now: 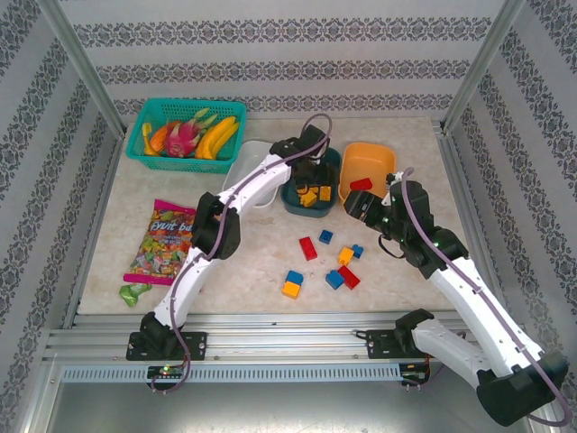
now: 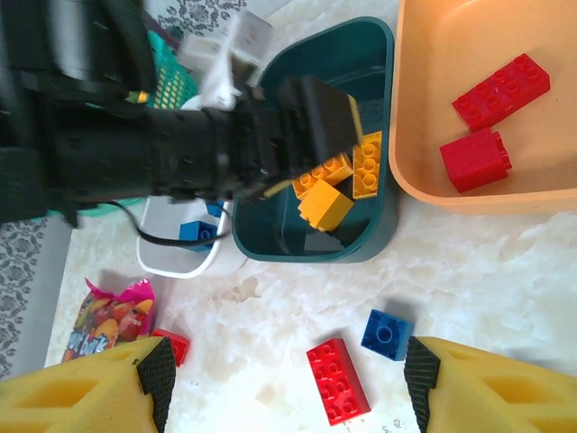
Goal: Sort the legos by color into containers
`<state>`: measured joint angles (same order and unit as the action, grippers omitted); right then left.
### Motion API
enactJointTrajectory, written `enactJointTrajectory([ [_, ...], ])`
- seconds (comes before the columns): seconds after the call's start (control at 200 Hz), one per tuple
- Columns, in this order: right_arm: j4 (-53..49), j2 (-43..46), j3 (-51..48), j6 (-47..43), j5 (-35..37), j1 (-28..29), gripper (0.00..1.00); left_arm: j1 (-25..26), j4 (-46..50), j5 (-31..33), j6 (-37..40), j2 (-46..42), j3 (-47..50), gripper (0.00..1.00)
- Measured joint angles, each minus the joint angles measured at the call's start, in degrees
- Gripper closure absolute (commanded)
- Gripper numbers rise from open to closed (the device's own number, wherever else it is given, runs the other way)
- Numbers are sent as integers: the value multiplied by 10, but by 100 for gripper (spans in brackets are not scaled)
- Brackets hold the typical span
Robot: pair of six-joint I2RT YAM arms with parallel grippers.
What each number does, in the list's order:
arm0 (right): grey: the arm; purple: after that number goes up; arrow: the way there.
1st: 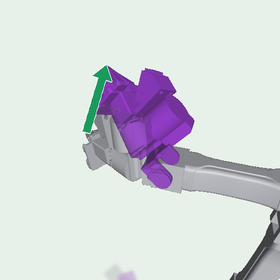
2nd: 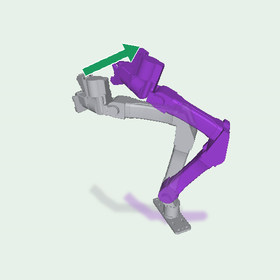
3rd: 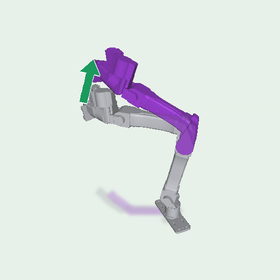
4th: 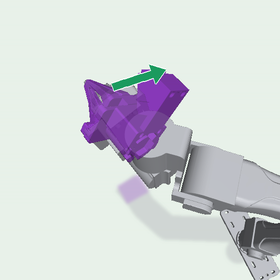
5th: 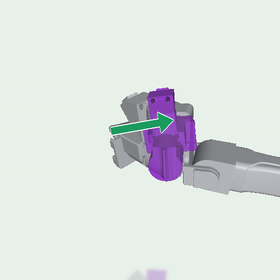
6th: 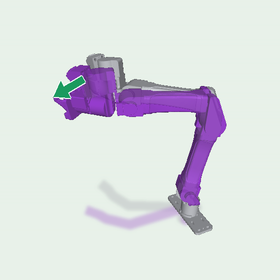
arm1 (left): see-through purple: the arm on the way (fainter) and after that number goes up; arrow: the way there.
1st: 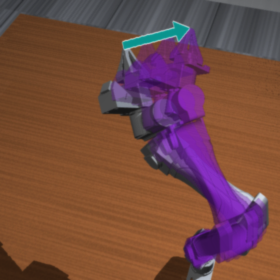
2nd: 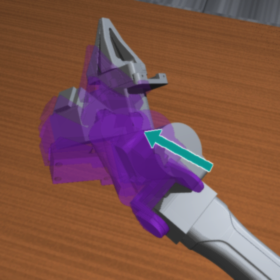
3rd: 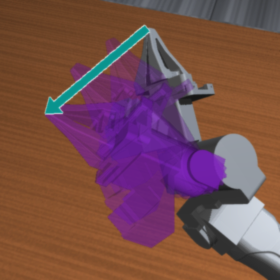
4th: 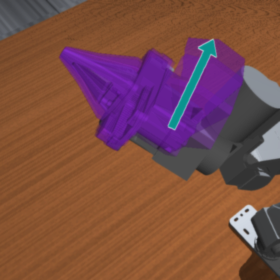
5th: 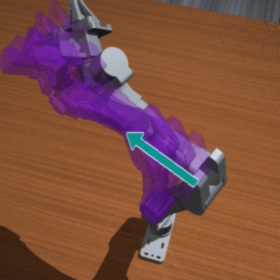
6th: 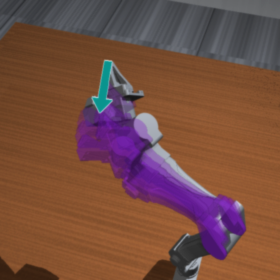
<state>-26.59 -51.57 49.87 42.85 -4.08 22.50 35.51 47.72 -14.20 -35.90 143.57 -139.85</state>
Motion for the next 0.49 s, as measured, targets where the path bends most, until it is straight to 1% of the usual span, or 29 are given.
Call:
enactJointTrajectory([
  [0.08,0,-20,3,-20,4,23,30,0,6,26,-10,-61,33,24],
  [0.185,3,-69,18,-55,10,83,30,0,9,68,-28,-196,135,22],
  [0.26,12,-120,36,-85,14,136,30,0,9,102,-46,-322,237,20],
  [0.335,24,-183,64,-115,14,186,30,-1,3,136,-68,-460,362,19],
  [0.495,46,-334,153,-179,5,268,29,-2,21,188,-119,-712,607,18],
])
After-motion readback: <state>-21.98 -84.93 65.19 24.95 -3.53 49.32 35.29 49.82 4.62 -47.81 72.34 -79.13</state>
